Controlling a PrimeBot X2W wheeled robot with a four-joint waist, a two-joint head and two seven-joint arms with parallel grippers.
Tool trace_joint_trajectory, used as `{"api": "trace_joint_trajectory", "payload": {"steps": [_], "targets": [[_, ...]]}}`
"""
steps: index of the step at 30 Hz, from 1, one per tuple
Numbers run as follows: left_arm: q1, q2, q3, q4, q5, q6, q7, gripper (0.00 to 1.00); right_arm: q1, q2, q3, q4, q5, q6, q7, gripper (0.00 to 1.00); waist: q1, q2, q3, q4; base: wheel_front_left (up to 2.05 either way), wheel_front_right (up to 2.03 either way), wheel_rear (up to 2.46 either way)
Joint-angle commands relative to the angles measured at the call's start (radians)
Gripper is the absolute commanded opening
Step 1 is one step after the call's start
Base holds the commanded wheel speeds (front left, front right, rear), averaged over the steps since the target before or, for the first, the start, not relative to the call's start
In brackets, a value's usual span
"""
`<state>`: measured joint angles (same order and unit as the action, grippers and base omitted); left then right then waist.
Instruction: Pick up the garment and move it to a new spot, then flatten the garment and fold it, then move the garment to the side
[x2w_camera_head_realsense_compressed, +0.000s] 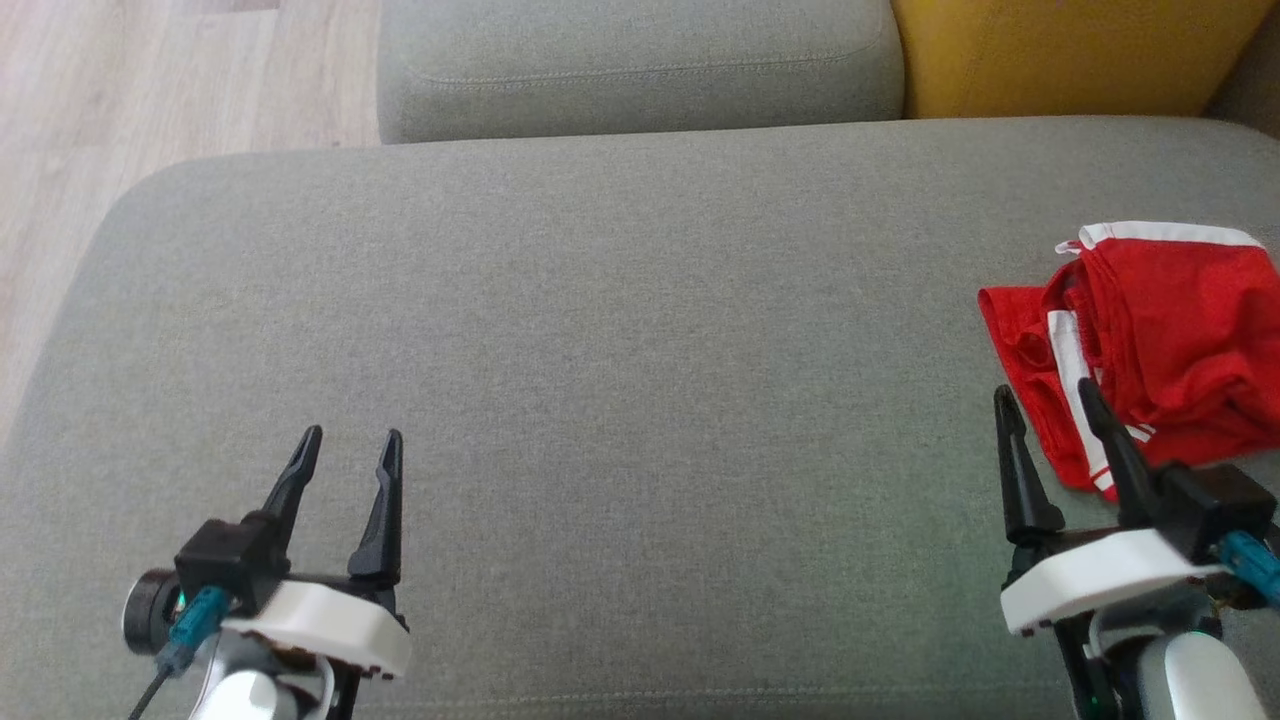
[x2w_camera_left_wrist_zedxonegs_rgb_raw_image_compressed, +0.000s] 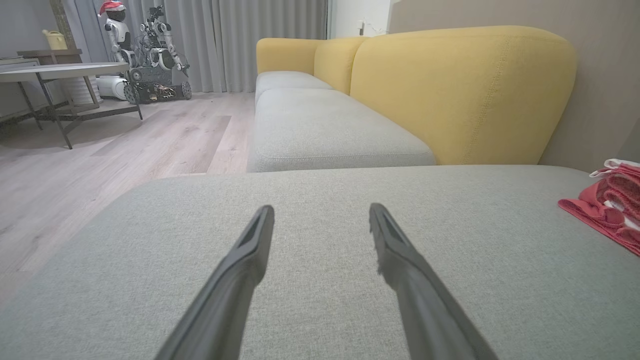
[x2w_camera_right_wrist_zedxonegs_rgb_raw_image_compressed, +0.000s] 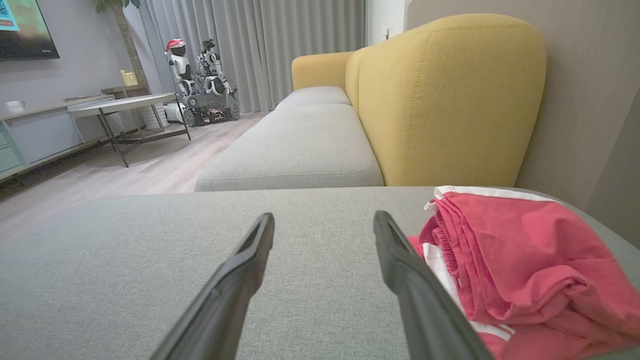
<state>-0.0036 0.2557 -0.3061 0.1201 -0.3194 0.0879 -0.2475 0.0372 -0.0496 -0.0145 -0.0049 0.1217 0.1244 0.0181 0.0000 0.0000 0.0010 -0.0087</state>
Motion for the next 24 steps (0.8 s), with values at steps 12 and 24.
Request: {"api": "trace_joint_trajectory", "payload": {"steps": [12,24], "targets": [[-0.048,0.037,0.034,-0.043,-0.005,0.008,0.003,1.0,-0.024,-0.001,0.013,-0.046,-0.003,0.006,0.008,1.0,0.0,0.0,0.003,-0.001,0.0,0.0,0.0],[-0.059,0.041,0.027,-0.043,-0.008,0.01,0.0,1.0,-0.024,-0.001,0.007,-0.042,0.0,0.006,0.009,1.0,0.0,0.0,0.004,0.007,0.0,0.0,0.0]]}}
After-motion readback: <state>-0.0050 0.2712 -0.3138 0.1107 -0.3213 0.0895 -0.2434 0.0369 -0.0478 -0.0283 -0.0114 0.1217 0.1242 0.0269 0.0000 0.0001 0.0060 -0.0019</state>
